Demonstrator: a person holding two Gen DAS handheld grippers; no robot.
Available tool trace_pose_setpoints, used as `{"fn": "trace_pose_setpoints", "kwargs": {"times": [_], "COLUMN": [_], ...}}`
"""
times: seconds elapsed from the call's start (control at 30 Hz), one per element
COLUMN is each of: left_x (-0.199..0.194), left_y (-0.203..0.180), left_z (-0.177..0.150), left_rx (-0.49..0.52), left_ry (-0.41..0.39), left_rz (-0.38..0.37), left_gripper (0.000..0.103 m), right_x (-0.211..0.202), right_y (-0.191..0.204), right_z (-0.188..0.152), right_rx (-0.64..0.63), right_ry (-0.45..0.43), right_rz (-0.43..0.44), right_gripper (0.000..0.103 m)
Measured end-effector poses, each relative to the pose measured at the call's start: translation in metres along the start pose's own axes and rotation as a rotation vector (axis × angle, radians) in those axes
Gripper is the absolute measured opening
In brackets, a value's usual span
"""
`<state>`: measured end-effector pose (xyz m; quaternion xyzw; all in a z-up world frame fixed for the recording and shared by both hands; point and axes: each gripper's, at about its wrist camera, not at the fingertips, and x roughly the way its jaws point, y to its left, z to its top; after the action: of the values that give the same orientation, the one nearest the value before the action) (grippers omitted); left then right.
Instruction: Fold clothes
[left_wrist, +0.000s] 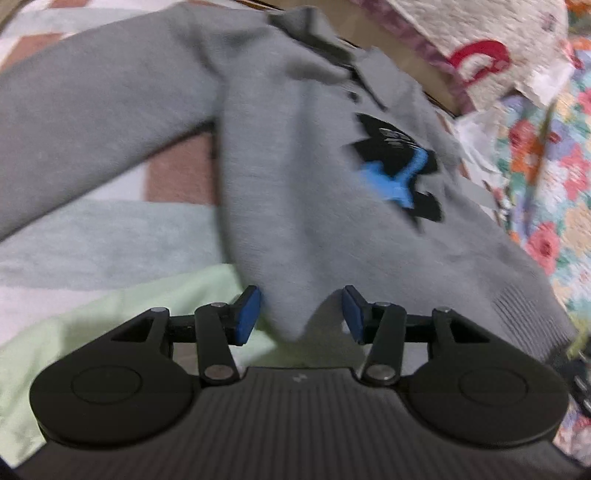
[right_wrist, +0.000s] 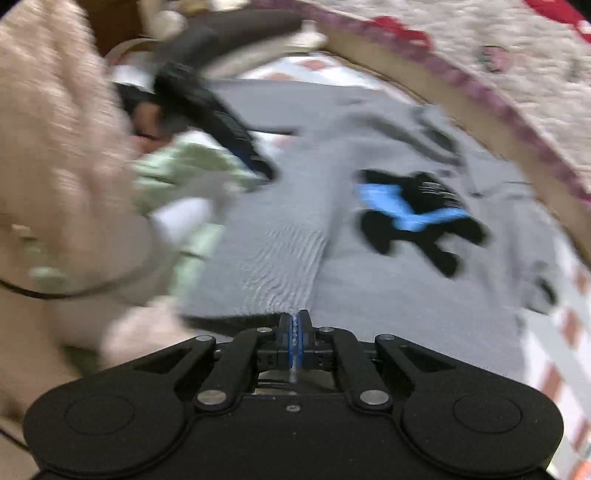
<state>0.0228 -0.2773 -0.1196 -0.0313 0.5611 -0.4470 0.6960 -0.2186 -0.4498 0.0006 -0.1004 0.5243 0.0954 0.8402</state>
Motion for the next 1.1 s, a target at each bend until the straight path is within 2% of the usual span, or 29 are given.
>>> {"fn": "trace_pose_setpoints", "kwargs": {"times": [0.07, 0.17, 0.3, 0.4, 0.43, 0.53, 0.67, 0.73, 0.77, 0.8, 0.87, 0.97, 1.1], "left_x": [0.001, 0.001, 0.001, 0.017, 0.024, 0.046, 0.068, 0.071, 0.07, 0.069, 0.066, 0.068, 0.077], "left_y": [-0.013, -0.055, -0.113, -0.147, -0.157, -0.178, -0.18, -0.176, -0.174, -0.174, -0.172, -0.163, -0.167], "left_z": [0.003, 0.016, 0.034, 0.033, 0.032, 0.026, 0.015, 0.016, 0.018, 0.019, 0.021, 0.019, 0.013], "left_rx": [0.049, 0.212, 0.429, 0.488, 0.5, 0.536, 0.552, 0.515, 0.501, 0.499, 0.513, 0.475, 0.486], "left_ry": [0.007, 0.019, 0.035, 0.073, 0.077, 0.066, 0.066, 0.093, 0.102, 0.096, 0.076, 0.094, 0.118], "left_rz": [-0.045, -0.157, -0.306, -0.402, -0.406, -0.367, -0.282, -0.294, -0.311, -0.305, -0.258, -0.261, -0.248], "left_gripper": [0.048, 0.048, 0.056, 0.062, 0.064, 0.066, 0.067, 0.047, 0.016, 0.009, 0.008, 0.008, 0.008], "right_x": [-0.009, -0.03, -0.037, -0.034, -0.033, -0.032, -0.03, -0.031, -0.033, -0.037, -0.05, -0.069, -0.07], "right_y": [-0.014, -0.039, -0.064, -0.079, -0.084, -0.098, -0.104, -0.102, -0.101, -0.101, -0.101, -0.096, -0.072], "right_z": [-0.004, -0.004, -0.003, -0.004, -0.005, -0.01, -0.017, -0.026, -0.032, -0.041, -0.059, -0.089, -0.117], "right_rx": [0.055, 0.18, 0.28, 0.358, 0.385, 0.512, 0.54, 0.533, 0.529, 0.518, 0.494, 0.441, 0.311], "right_ry": [-0.042, -0.135, -0.232, -0.288, -0.307, -0.357, -0.382, -0.368, -0.36, -0.351, -0.34, -0.312, -0.221], "right_rz": [-0.07, -0.124, -0.232, -0.263, -0.268, -0.153, -0.095, -0.107, -0.119, -0.124, -0.139, -0.143, -0.156], "right_gripper": [0.005, 0.004, 0.004, 0.004, 0.004, 0.004, 0.004, 0.004, 0.005, 0.007, 0.011, 0.037, 0.038]}}
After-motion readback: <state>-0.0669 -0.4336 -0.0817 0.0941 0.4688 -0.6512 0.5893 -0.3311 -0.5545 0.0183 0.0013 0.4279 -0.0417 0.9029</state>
